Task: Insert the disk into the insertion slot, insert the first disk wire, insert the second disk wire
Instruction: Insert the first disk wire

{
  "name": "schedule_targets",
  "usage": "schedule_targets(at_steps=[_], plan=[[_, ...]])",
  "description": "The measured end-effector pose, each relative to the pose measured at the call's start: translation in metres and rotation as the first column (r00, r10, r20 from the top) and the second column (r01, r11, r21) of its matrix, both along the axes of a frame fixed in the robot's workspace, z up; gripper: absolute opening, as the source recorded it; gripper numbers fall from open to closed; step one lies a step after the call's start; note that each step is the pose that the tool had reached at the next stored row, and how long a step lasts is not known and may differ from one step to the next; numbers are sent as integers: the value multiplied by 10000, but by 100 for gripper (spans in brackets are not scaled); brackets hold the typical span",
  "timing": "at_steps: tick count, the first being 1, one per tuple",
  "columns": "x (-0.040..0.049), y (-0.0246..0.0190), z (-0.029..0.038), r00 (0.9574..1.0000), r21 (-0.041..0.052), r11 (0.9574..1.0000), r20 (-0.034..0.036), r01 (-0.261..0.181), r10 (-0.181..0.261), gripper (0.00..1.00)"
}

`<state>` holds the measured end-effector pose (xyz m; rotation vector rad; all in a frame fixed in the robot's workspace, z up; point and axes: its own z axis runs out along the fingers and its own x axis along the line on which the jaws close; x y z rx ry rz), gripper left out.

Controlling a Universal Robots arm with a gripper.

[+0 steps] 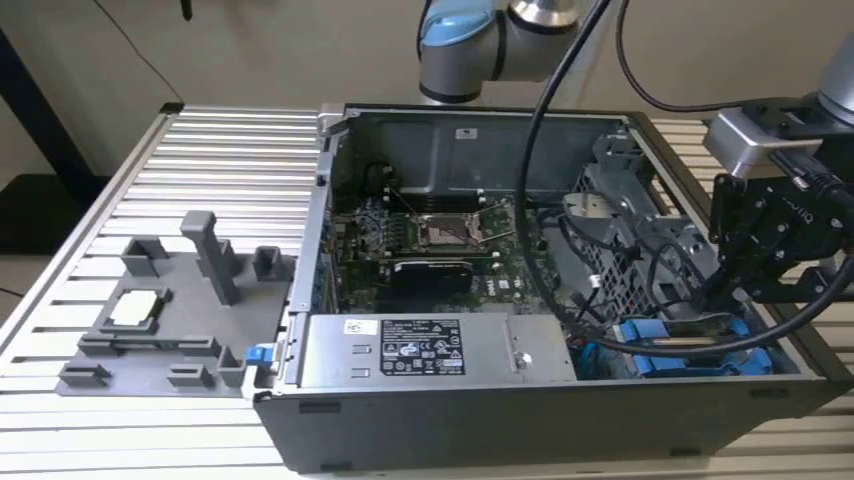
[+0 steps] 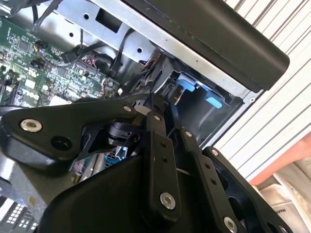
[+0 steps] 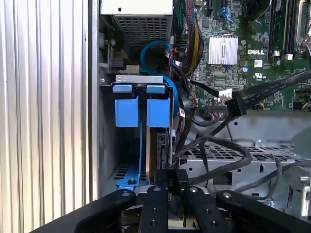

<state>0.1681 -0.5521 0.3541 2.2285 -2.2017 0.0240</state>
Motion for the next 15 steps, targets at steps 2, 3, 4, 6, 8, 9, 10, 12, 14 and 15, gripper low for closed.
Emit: schedule_targets(at_steps=[2,3,4,6,8,9,10,12,14,15], plan=[[9,-1,-20,10000,-1,10000,-49,21,-21,19],[16,-1,-30,10000,-1,10000,-75,26,-26,19],[25,-2,-38,9999,-3,10000,-99,29,-29,19],[41,-3,-51,9999,-2,10000,-144,35,-35,19],[54,-6,-62,9998,0,10000,-194,46,-46,19],[58,-8,-68,9998,0,10000,-213,52,-52,19],[61,-11,-74,9997,0,10000,-235,60,-60,19],[67,-21,-84,9996,-1,10000,-283,71,-71,19],[72,-32,-95,9994,-1,10000,-333,81,-81,19],[75,-38,-102,9993,-1,10000,-354,86,-86,19]])
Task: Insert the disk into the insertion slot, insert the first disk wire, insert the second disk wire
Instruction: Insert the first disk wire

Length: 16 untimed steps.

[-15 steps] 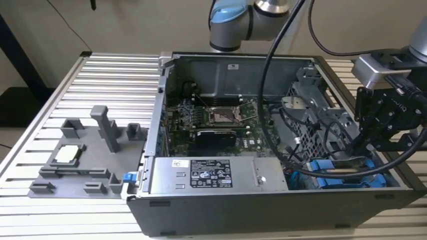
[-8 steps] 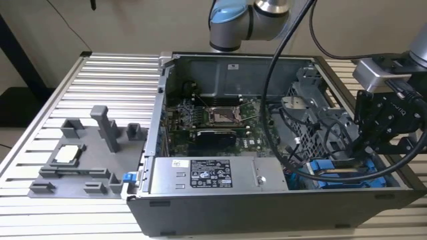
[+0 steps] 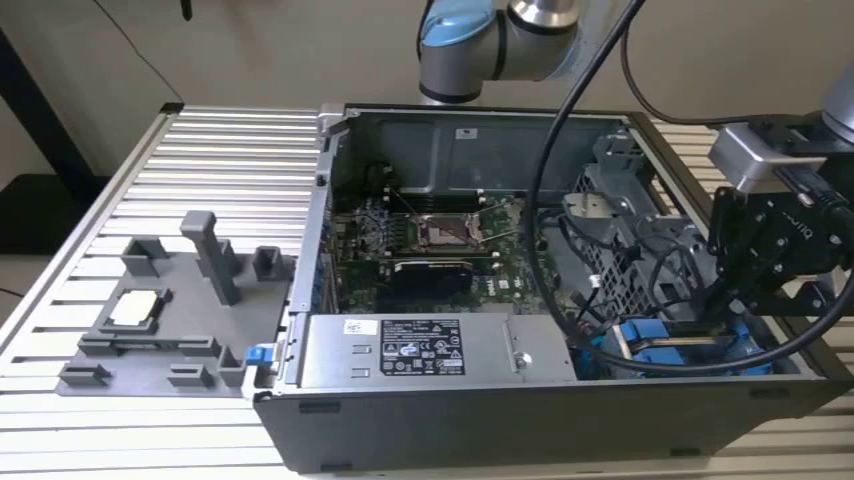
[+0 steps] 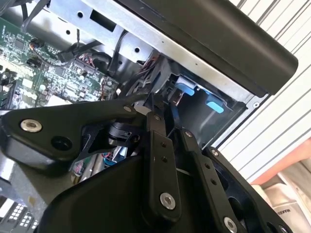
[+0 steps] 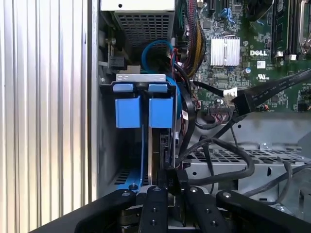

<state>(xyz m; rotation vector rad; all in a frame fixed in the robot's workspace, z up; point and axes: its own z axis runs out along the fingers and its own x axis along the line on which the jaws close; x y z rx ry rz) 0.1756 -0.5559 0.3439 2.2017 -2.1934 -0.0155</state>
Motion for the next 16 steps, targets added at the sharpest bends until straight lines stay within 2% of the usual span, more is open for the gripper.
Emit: schedule_targets(at_steps=[3,11,12,15,16], plan=[[5,-9,-19,10000,14,10000,-40,18,-18,19],[27,-17,-42,10000,207,9998,-53,80,-79,19],[28,-20,-44,9999,249,9997,-55,88,-86,19],[30,-32,-48,9999,452,9989,-60,104,-101,19],[30,-37,-48,9999,488,9987,-60,112,-109,19]])
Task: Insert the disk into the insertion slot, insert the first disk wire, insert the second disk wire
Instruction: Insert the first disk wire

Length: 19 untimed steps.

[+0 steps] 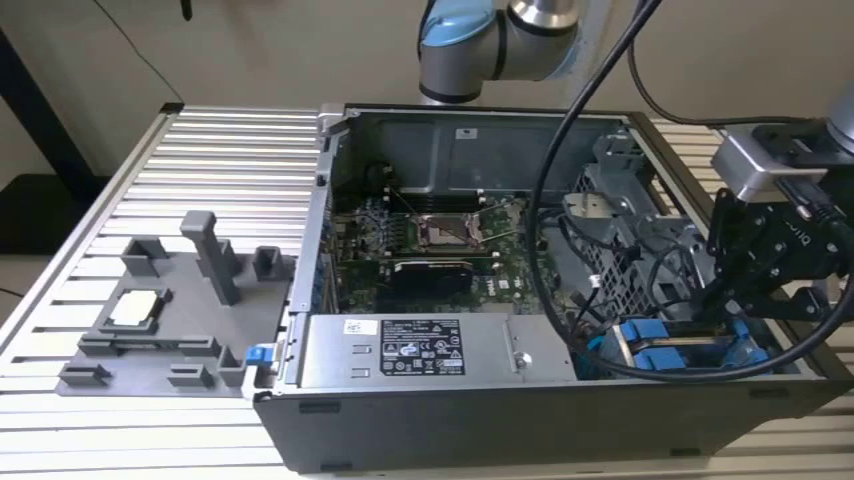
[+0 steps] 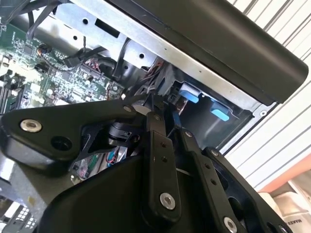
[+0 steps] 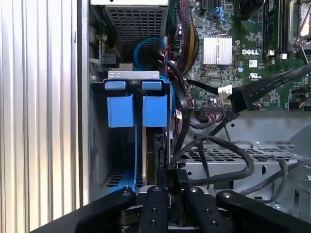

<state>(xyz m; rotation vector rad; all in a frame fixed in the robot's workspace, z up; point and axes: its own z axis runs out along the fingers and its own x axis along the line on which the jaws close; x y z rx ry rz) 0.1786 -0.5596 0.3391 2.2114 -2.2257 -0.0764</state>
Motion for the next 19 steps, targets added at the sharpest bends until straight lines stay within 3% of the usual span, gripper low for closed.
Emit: schedule_targets(at_steps=[8,13,19], plan=[[13,-61,-1,10000,20,10000,-18,74,-74,19],[13,-67,-3,9999,24,9999,-20,99,-99,19],[13,-72,-54,9999,19,9999,-20,129,-129,19]])
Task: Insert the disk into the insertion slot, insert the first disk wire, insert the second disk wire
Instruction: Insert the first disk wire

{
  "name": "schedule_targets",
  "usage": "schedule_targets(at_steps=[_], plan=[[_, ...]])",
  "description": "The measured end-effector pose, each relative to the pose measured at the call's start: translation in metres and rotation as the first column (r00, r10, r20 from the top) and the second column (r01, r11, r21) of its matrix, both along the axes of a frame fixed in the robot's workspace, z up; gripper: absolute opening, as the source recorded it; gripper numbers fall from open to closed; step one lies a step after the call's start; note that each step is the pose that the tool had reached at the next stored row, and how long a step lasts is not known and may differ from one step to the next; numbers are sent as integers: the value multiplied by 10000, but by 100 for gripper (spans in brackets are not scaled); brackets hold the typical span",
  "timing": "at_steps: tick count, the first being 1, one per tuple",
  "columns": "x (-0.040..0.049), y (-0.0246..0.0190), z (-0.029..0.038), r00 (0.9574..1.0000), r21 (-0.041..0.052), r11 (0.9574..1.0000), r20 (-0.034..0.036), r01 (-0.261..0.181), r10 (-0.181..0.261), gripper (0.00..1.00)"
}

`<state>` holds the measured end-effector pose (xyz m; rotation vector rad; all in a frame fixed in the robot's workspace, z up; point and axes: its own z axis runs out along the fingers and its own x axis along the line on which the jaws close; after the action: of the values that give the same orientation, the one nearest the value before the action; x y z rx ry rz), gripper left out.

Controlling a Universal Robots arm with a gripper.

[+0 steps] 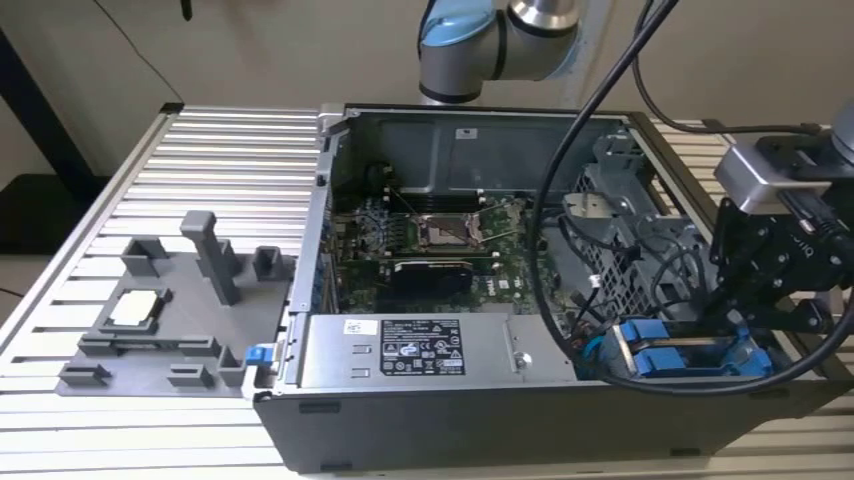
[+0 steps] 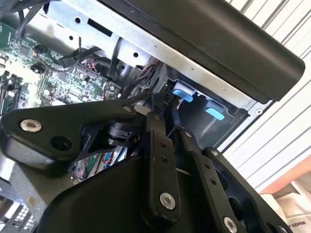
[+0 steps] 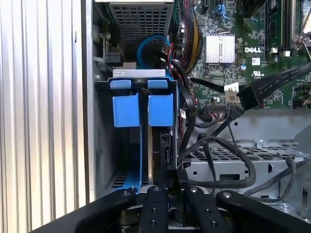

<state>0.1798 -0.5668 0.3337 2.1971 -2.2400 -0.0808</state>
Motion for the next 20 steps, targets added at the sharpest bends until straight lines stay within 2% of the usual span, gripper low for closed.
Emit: schedule_targets(at_steps=[3,6,7,18,20], plan=[[0,-2,-29,10000,-3,10000,1,5,-5,19],[0,-3,-20,10000,17,10000,-3,4,-4,20],[0,-3,13,10000,22,10000,-8,4,-4,27],[0,-3,519,10000,7,10000,-9,4,-4,27],[0,-2,584,10000,7,10000,-9,4,-4,27]])
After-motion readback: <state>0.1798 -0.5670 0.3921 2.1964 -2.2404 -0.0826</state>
